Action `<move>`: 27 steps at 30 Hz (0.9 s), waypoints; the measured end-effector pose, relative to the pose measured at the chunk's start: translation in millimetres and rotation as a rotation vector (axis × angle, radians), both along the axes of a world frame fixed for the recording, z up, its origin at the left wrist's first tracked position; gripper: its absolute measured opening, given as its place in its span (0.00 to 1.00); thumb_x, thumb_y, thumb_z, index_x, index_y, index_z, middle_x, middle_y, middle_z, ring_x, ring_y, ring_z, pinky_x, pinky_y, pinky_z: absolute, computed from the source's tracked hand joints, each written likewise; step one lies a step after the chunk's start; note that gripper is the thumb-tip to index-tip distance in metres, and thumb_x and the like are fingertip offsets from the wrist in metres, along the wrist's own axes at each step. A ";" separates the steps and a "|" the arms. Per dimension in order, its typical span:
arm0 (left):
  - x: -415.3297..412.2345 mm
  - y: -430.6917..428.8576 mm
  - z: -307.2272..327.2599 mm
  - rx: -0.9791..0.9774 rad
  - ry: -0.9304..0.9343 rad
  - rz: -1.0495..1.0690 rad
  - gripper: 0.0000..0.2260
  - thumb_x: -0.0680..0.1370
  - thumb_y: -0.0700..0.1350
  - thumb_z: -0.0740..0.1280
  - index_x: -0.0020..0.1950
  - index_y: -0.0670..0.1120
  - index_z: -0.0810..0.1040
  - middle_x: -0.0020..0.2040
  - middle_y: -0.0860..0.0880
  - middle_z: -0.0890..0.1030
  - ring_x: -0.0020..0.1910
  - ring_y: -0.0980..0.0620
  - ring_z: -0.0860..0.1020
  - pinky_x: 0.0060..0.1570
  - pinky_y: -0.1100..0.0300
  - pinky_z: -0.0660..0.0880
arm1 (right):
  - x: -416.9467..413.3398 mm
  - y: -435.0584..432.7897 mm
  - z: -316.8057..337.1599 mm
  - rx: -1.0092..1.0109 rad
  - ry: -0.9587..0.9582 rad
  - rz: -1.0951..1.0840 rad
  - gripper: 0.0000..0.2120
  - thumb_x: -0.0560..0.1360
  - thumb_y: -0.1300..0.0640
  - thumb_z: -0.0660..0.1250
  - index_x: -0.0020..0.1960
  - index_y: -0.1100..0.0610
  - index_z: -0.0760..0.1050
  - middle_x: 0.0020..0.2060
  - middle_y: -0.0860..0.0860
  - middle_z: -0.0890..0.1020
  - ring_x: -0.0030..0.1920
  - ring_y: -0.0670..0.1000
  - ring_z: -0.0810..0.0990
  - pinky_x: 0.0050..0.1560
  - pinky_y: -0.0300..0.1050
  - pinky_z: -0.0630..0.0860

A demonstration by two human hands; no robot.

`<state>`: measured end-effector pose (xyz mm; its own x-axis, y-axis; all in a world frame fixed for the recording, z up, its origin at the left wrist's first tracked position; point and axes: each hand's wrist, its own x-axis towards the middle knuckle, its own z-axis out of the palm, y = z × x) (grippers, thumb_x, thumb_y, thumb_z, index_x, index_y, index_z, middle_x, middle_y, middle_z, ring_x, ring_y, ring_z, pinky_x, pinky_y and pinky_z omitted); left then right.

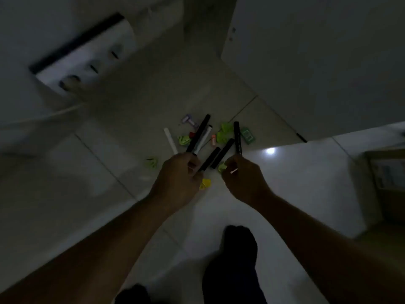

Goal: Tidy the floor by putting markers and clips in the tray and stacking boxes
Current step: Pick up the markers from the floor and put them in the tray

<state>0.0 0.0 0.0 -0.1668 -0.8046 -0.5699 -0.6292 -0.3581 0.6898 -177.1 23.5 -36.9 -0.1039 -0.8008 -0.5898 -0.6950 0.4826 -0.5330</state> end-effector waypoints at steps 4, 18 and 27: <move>-21.8 -3.6 -70.0 -0.033 -0.064 -0.093 0.07 0.78 0.41 0.63 0.53 0.41 0.76 0.51 0.43 0.79 0.50 0.46 0.78 0.48 0.61 0.74 | -29.5 -20.7 -58.0 -0.105 0.204 0.017 0.21 0.77 0.52 0.63 0.65 0.62 0.67 0.54 0.60 0.76 0.52 0.60 0.78 0.45 0.47 0.75; -40.9 2.2 -151.9 -0.389 -0.393 -0.495 0.05 0.78 0.38 0.59 0.49 0.40 0.74 0.51 0.41 0.76 0.49 0.42 0.77 0.41 0.52 0.73 | -54.4 -41.2 -127.8 -0.407 0.346 0.200 0.17 0.77 0.53 0.62 0.60 0.64 0.70 0.51 0.61 0.77 0.46 0.61 0.78 0.38 0.44 0.66; -21.2 -6.7 -130.0 -0.534 -0.238 -0.237 0.11 0.79 0.45 0.62 0.59 0.42 0.73 0.54 0.43 0.75 0.49 0.44 0.76 0.43 0.55 0.72 | -68.5 -61.7 -110.2 -0.463 0.047 0.604 0.07 0.73 0.65 0.63 0.51 0.64 0.71 0.49 0.59 0.74 0.45 0.57 0.74 0.43 0.45 0.66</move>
